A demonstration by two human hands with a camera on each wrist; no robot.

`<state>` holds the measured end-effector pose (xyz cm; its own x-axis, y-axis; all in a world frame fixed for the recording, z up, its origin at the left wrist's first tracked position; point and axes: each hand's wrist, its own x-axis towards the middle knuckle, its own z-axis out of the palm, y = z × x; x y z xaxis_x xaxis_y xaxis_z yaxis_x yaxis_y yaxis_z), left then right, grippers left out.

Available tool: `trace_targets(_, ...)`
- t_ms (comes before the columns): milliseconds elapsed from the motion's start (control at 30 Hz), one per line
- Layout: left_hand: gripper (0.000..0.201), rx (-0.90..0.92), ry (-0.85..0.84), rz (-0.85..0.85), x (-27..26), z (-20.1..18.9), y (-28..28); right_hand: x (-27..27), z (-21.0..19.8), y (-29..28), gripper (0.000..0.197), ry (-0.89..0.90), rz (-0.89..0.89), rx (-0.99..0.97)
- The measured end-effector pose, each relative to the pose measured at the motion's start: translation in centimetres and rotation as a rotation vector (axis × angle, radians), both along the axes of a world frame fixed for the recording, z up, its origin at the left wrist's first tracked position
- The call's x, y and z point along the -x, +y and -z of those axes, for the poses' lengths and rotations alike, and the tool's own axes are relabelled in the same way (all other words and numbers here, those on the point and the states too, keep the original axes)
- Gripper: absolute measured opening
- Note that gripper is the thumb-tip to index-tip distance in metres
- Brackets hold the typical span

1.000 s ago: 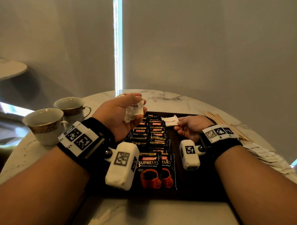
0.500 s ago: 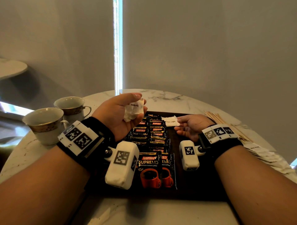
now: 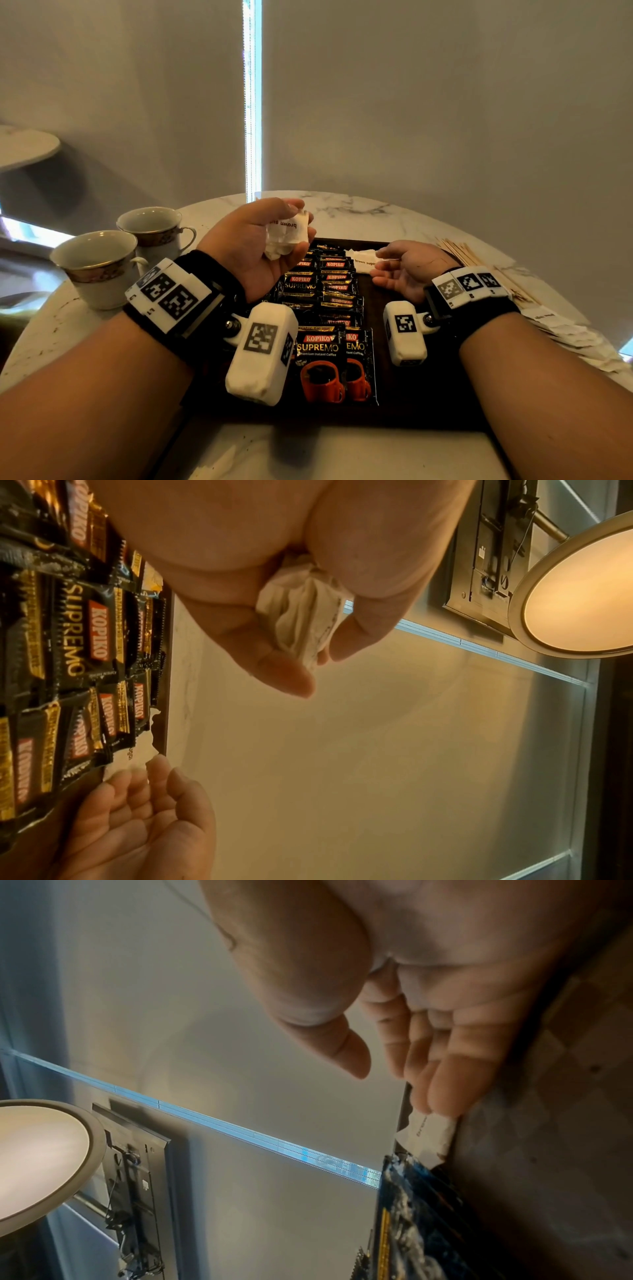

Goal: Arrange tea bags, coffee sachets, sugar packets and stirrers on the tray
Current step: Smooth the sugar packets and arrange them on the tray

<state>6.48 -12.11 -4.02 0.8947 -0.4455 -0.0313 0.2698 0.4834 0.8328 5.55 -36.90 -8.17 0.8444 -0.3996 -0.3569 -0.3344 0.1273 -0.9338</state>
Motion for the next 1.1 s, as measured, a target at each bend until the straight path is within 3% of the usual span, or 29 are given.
trace_targets(100, 0.018, -0.001, 0.005, -0.003, 0.1, 0.0, 0.1, 0.2, -0.1, 0.2, 0.014, 0.007, -0.039, -0.034)
trace_targets(467, 0.033, 0.035, 0.031, 0.066, 0.5, -0.2, 0.0, 0.3, -0.3, 0.3, 0.014, -0.027, -0.037, -0.047)
trace_targets(633, 0.035, 0.022, 0.027, 0.068, 0.5, -0.1, -0.1, 0.5, -1.9, 0.7, 0.013, -0.206, -0.028, 0.02)
trace_targets(767, 0.039, -0.013, 0.002, 0.11, 0.3, -0.1, -0.1, 2.0, -5.0, 2.7, 0.02, -0.362, -0.183, 0.017)
trace_targets(933, 0.062, 0.009, -0.071, 0.132, 0.1, 0.2, -0.1, 3.5, -6.1, 6.0, 0.033, -0.368, -0.434, 0.077)
trace_targets(1000, 0.064, 0.017, -0.082, 0.13, 0.1, 0.2, -0.2, 3.6, -5.9, 6.6, 0.038, -0.363, -0.442, 0.084)
trace_targets(1100, 0.05, 0.018, -0.089, 0.096, 0.2, 0.1, -0.2, 3.8, -5.8, 7.0, 0.038, -0.371, -0.399, 0.108)
